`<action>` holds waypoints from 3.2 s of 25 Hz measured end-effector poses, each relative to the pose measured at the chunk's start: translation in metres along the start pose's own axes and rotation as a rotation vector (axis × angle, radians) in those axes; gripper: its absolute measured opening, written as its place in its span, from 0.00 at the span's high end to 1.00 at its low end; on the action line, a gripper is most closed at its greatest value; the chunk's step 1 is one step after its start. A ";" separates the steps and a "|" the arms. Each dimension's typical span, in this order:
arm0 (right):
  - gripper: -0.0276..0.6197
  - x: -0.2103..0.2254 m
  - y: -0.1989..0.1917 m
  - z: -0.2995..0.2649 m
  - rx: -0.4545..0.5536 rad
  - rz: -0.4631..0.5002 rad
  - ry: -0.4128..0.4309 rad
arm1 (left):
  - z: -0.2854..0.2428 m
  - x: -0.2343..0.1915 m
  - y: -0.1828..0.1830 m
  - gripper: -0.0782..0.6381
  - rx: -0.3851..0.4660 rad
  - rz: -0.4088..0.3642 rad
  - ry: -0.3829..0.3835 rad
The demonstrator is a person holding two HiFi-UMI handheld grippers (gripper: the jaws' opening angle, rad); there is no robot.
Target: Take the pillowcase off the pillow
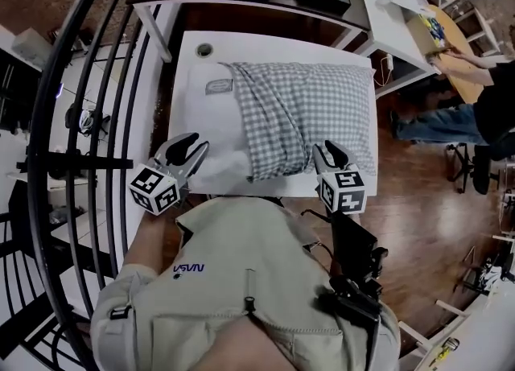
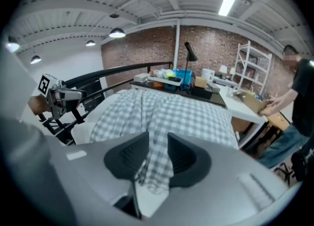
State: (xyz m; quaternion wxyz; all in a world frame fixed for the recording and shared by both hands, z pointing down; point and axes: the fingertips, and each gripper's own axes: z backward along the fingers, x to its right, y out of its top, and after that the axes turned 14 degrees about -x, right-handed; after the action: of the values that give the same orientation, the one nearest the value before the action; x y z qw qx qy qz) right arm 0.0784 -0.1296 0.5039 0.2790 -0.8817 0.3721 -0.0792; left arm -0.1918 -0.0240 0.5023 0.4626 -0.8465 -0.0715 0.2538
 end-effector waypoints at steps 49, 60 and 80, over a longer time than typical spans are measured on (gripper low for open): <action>0.94 0.136 0.121 -0.127 -0.142 -0.055 -0.286 | -0.033 -0.046 0.072 0.87 0.021 -0.110 0.096; 0.77 0.097 0.141 -0.099 0.118 -0.042 -0.187 | -0.084 -0.074 0.067 0.58 -0.093 -0.185 0.223; 0.74 -0.104 -0.044 -0.058 -0.055 -0.089 0.095 | -0.098 0.049 -0.092 0.59 -0.472 -0.454 0.016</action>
State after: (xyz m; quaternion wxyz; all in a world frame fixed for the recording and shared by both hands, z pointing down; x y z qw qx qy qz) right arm 0.0117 -0.0573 0.5838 0.2330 -0.9001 0.3472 -0.1229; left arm -0.0906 -0.0275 0.6033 0.2990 -0.8946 -0.3119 0.1140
